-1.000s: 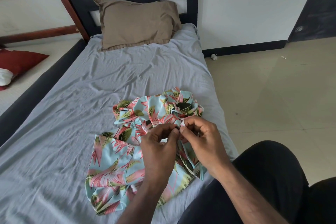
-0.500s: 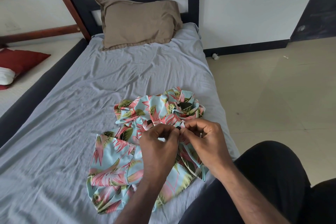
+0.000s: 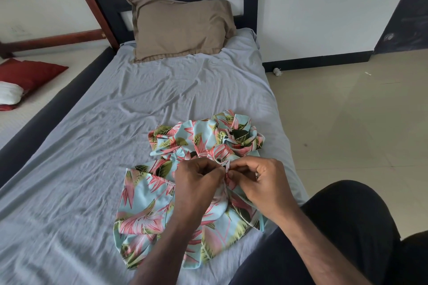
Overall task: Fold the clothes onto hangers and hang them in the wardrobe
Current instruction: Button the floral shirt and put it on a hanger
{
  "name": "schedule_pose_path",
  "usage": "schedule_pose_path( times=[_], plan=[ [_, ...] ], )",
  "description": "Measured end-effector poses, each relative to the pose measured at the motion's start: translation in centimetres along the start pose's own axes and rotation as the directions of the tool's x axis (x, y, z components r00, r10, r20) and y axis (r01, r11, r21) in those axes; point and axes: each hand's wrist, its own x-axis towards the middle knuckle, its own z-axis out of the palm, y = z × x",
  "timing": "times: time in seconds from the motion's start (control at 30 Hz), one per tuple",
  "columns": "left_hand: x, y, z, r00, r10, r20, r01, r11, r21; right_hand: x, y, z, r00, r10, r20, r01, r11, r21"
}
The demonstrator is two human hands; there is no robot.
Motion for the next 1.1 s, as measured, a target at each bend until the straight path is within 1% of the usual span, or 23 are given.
schedule_pose_path(
  times=[0.13, 0.23, 0.4, 0.5, 0.6, 0.67, 0.8, 0.87, 0.93, 1.0, 1.1],
  plan=[
    [0.1, 0.1, -0.2, 0.999, -0.024, 0.042, 0.024, 1.000, -0.004, -0.3, -0.3, 0.1, 0.999, -0.045, 0.017, 0.046, 0.997, -0.054],
    [0.0, 0.1, -0.5, 0.997, 0.028, 0.078, -0.030, 0.999, 0.029, -0.5, -0.8, 0.2, 0.995, -0.097, 0.031, 0.101, 0.984, -0.146],
    [0.1, -0.1, -0.8, 0.989, 0.118, 0.086, -0.128, 0.984, 0.126, -0.5, -1.0, 0.4, 0.979, -0.180, 0.098, 0.201, 0.940, -0.274],
    [0.2, -0.6, -0.9, 0.983, 0.151, 0.102, -0.166, 0.972, 0.164, -0.5, -0.9, 0.5, 0.972, -0.188, 0.139, 0.225, 0.913, -0.339],
    [-0.1, -0.7, -0.9, 0.980, 0.159, 0.123, -0.179, 0.968, 0.176, -0.6, -0.8, 0.6, 0.970, -0.181, 0.162, 0.230, 0.902, -0.367],
    [-0.3, -0.8, -0.9, 0.977, 0.174, 0.120, -0.197, 0.957, 0.212, -0.6, -0.8, 0.7, 0.971, -0.173, 0.165, 0.222, 0.906, -0.360],
    [0.2, -1.8, -0.6, 0.981, 0.177, 0.085, -0.193, 0.947, 0.257, -0.5, -1.0, 0.6, 0.989, -0.121, 0.083, 0.136, 0.969, -0.205],
    [0.1, -2.0, -0.2, 0.986, 0.154, 0.069, -0.166, 0.955, 0.247, -0.4, -1.0, 0.5, 0.995, -0.087, 0.047, 0.092, 0.987, -0.134],
    [-0.1, -2.2, 0.2, 0.990, 0.134, 0.049, -0.141, 0.965, 0.222, -0.3, -1.1, 0.5, 0.997, -0.068, 0.045, 0.072, 0.994, -0.082],
    [-0.2, -2.4, 0.6, 0.995, 0.099, 0.020, -0.101, 0.974, 0.201, -0.3, -1.1, 0.5, 0.993, -0.097, 0.070, 0.104, 0.989, -0.101],
    [-0.5, -2.4, 1.0, 0.998, 0.052, -0.024, -0.047, 0.982, 0.183, -0.2, -1.0, 0.5, 0.978, -0.165, 0.129, 0.188, 0.962, -0.197]
  ],
)
